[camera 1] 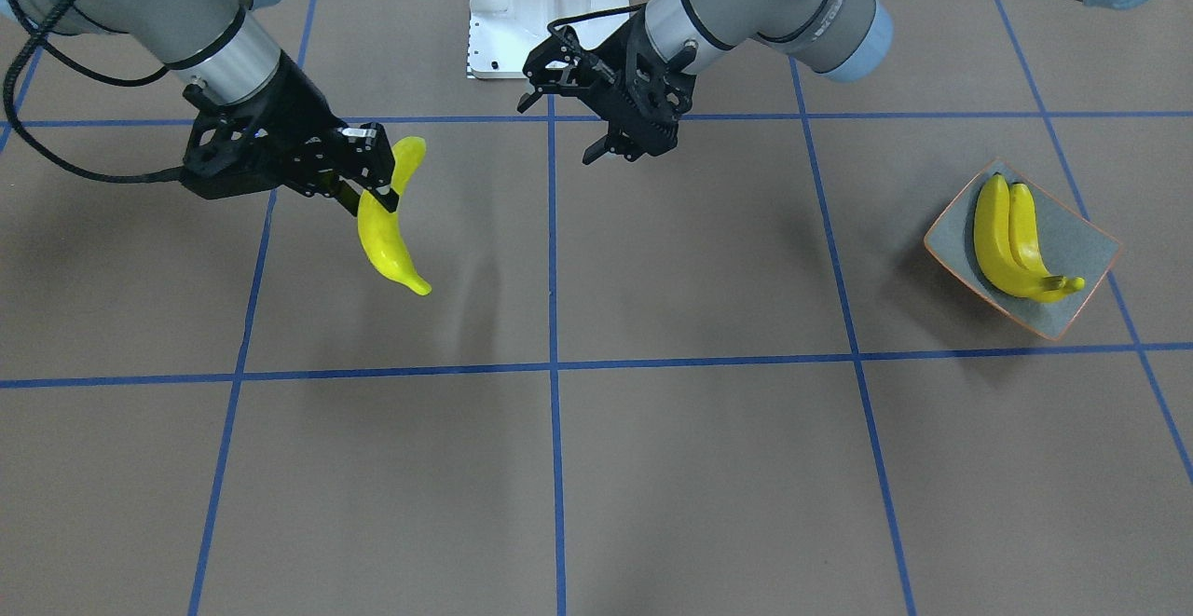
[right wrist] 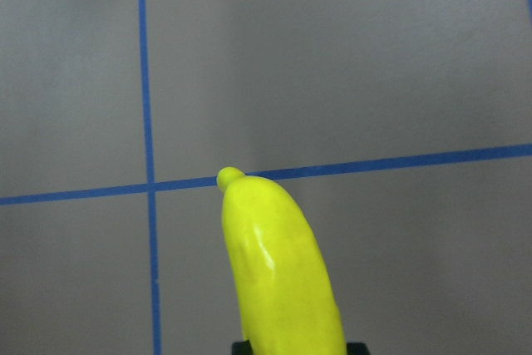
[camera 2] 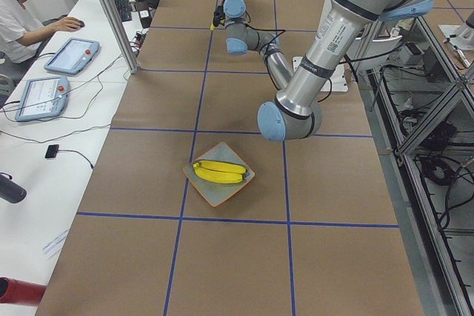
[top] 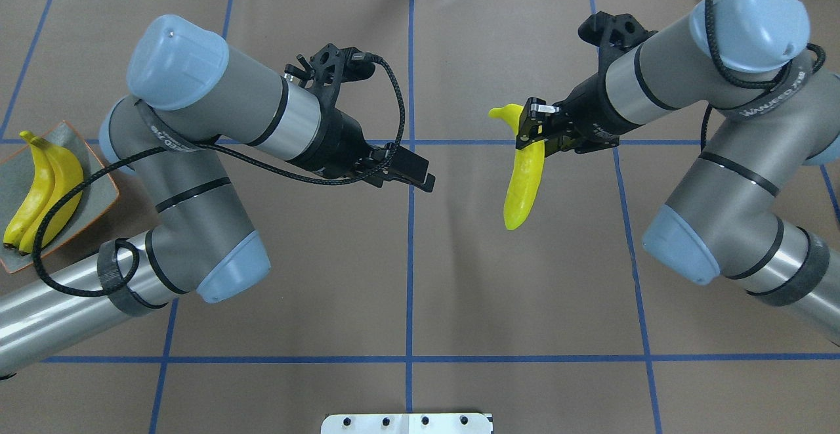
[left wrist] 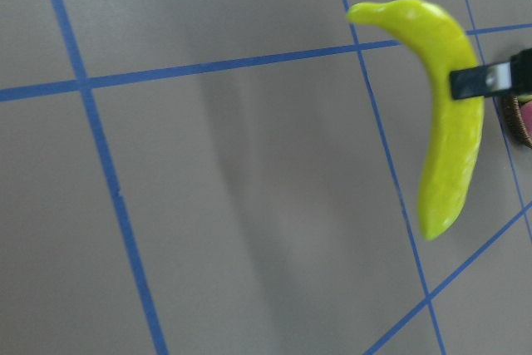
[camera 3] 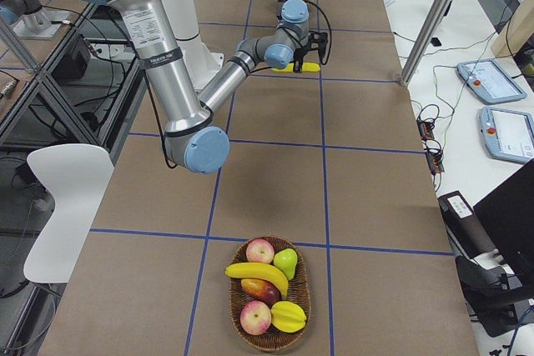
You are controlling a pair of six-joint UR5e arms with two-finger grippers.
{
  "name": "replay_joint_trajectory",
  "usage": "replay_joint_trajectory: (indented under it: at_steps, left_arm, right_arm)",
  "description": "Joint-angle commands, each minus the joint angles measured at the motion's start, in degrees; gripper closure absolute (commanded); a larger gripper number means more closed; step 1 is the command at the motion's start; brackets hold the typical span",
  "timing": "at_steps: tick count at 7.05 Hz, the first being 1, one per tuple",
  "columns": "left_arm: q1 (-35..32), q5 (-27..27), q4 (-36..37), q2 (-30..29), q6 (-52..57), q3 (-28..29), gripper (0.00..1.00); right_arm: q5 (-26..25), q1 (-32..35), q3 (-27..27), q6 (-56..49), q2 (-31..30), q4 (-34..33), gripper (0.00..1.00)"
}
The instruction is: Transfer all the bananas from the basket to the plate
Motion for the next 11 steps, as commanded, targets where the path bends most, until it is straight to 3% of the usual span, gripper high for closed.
replay_joint_trajectory:
  at_steps: [1,11]
  left_arm:
    - [0.7,0.1,-4.1,-0.8,0.2,2.3,0.04]
    - [5.5,4.4,-6.0,-1.5,0.2,2.5,0.09]
  right_arm:
    - [0.0,-3.1,-0.2,4.7,2.7,-0.2,1.0]
    - [0.2,-4.9,-1.0,9.8,7.2,0.1,1.0]
